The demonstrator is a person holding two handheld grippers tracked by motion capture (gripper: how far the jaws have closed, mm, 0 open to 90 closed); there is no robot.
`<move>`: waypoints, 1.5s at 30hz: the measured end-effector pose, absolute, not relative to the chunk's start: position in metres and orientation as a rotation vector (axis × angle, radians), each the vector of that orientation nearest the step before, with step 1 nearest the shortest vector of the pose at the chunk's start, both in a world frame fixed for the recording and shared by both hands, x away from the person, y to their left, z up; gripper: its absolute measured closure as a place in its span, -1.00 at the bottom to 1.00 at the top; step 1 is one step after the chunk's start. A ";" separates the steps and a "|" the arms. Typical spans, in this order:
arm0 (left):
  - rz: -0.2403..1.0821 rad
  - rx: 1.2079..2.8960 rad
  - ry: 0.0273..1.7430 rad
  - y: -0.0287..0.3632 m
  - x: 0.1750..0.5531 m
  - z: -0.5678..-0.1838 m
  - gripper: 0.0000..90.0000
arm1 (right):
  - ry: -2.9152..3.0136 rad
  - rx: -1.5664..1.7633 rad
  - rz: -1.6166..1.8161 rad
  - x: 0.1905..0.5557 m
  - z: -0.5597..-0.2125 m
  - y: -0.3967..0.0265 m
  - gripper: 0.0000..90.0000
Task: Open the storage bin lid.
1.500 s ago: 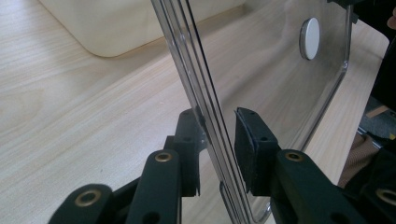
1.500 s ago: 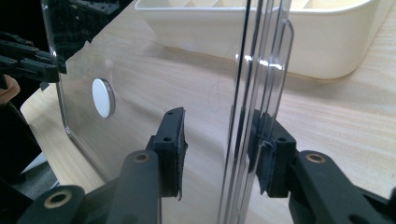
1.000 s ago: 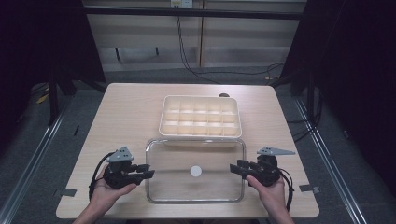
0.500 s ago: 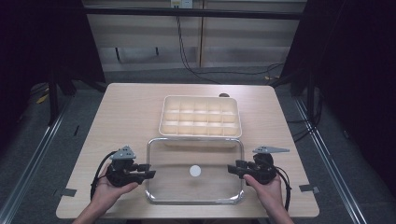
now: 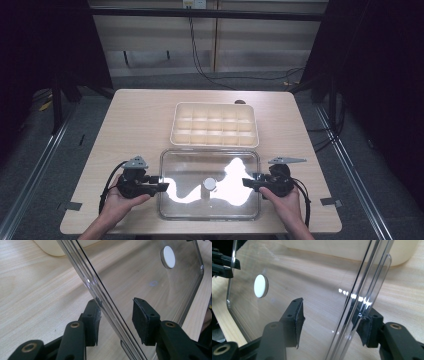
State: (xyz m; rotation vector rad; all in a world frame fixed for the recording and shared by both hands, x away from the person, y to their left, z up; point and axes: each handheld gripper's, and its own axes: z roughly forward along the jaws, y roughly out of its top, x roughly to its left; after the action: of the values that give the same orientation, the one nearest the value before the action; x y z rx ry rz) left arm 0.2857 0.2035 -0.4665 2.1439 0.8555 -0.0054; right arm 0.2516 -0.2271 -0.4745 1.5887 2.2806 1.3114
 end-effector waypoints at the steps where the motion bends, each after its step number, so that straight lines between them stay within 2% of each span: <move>1: -0.005 2.144 0.856 0.203 0.286 -0.467 0.28 | 2.281 1.589 1.311 0.252 -0.475 -0.227 -0.02; 7: -0.042 2.158 0.878 0.198 0.294 -0.473 0.24 | 2.287 1.612 1.267 0.254 -0.479 -0.228 -0.09; 24: -0.025 2.197 0.888 0.197 0.296 -0.480 0.25 | 2.294 1.617 1.181 0.258 -0.488 -0.226 -0.24; 45: -0.087 2.205 0.930 0.198 0.306 -0.487 0.19 | 2.267 1.631 1.095 0.262 -0.495 -0.227 -0.14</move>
State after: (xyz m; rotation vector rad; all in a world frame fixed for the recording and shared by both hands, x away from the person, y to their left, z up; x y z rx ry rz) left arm 0.3061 0.1976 -0.4875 2.2054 0.9299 -0.0874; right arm 0.2625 -0.2274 -0.4946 1.6314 2.2675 1.0947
